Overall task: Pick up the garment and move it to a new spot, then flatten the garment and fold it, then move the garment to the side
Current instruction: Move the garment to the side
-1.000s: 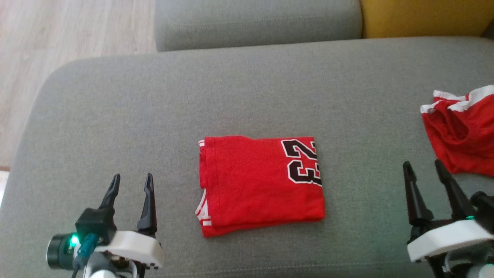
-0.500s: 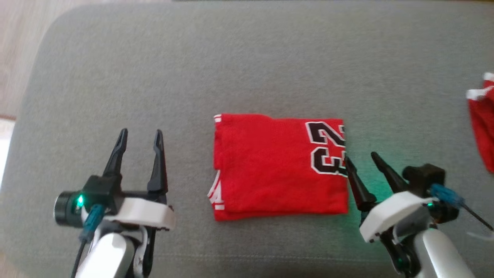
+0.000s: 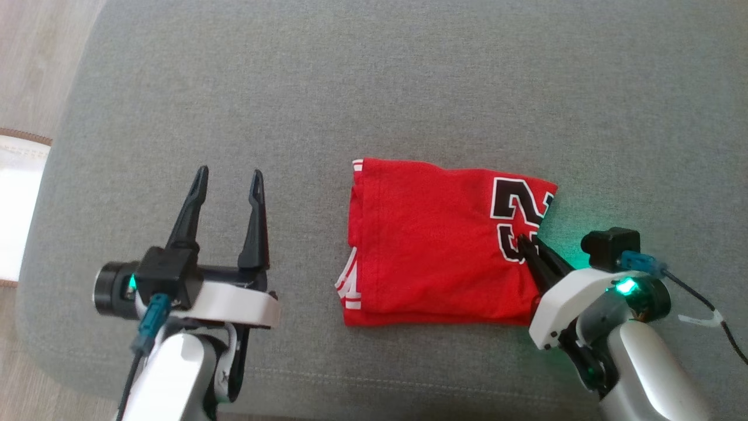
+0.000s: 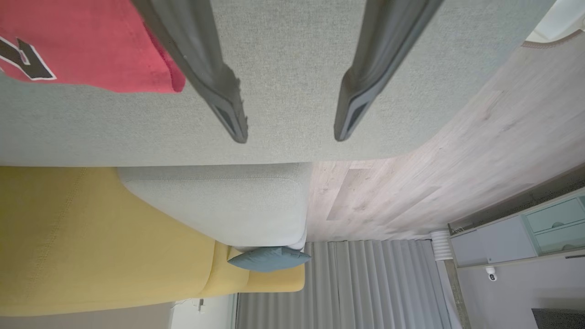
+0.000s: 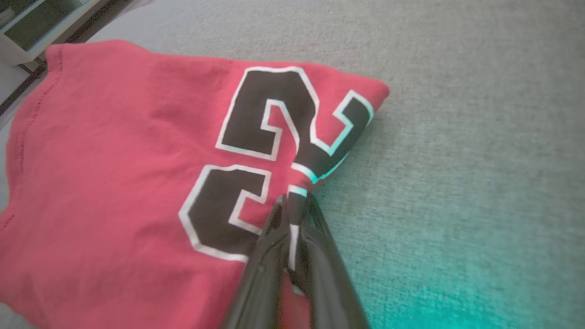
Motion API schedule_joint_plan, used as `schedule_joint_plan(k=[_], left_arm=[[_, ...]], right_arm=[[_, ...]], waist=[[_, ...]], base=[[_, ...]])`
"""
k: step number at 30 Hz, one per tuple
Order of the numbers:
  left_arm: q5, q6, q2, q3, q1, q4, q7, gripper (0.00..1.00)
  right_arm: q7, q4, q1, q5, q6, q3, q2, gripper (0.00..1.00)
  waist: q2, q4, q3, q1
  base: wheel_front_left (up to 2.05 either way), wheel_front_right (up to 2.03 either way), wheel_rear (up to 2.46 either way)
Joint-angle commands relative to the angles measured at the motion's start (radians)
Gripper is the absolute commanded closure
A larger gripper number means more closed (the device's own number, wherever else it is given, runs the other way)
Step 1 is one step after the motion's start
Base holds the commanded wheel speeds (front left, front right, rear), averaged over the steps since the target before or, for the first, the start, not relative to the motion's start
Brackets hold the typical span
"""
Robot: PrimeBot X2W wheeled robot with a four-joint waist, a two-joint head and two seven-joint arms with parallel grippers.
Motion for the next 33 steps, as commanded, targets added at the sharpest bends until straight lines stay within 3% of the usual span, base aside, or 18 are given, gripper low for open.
schedule_joint_plan(k=[1, 7, 18, 23, 33], left_arm=[[0.016, -0.009, 0.005, 0.053, -0.036, -0.041, -0.012, 0.0], [0.042, -0.028, -0.007, 0.081, -0.021, -0.055, -0.012, 0.0], [0.078, -0.082, -0.006, 0.097, -0.056, -0.067, -0.012, 0.0], [0.094, -0.107, -0.006, 0.088, -0.097, -0.057, -0.012, 0.0], [0.121, -0.147, -0.015, 0.05, -0.182, -0.047, -0.012, 0.0]], right_arm=[[-0.002, -0.021, 0.014, 0.002, 0.007, 0.03, -0.01, 1.0], [-0.029, -0.135, 0.055, -0.017, 0.007, 0.007, -0.057, 1.0], [-0.015, -0.273, 0.038, -0.023, 0.007, -0.076, -0.147, 1.0], [-0.027, -0.266, -0.013, -0.017, 0.007, -0.127, -0.204, 1.0], [-0.095, -0.153, -0.204, 0.014, 0.007, -0.181, -0.305, 1.0]], waist=[[0.0, -0.002, -0.002, 0.0], [0.0, -0.054, -0.005, 0.0], [0.0, -0.273, 0.044, 0.0], [0.0, -0.334, 0.077, 0.0], [0.0, -0.383, 0.151, 0.0]], base=[[0.0, 0.0, 0.0], [0.0, 0.0, 0.0], [0.0, 0.0, 0.0], [0.0, 0.0, 0.0], [0.0, 0.0, 0.0]])
